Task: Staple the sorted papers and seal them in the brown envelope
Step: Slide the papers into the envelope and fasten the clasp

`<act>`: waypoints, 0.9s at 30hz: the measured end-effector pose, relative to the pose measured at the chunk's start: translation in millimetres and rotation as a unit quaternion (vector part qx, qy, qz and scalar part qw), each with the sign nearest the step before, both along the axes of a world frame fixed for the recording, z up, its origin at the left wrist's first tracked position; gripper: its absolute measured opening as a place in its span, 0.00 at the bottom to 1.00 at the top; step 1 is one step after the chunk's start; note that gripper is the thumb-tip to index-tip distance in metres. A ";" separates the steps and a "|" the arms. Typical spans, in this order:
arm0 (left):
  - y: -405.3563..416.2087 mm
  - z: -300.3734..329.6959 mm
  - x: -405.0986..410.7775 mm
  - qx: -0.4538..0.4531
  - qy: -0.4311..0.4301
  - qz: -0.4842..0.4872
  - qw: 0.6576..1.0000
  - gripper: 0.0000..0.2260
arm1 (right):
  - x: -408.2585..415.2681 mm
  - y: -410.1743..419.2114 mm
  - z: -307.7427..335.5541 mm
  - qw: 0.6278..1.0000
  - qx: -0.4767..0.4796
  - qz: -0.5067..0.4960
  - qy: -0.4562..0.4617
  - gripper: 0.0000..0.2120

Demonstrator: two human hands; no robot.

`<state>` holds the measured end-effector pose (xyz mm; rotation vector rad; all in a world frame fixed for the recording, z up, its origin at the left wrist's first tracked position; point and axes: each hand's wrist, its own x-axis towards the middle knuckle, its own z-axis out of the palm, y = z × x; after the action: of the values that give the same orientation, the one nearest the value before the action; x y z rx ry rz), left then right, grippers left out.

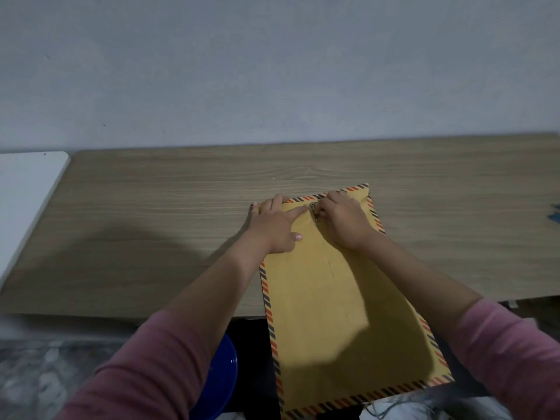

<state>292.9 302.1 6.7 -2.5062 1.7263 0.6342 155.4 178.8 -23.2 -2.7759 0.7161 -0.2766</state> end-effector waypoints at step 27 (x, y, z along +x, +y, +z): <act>28.4 2.7 -16.5 -0.096 0.038 0.315 0.943 0.31 | -36.5 15.6 27.4 0.918 0.223 -0.328 -0.020 0.30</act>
<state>276.5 330.5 9.4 -3.2301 1.0069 0.6082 118.9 194.4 4.2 -2.0241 1.4782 -0.2510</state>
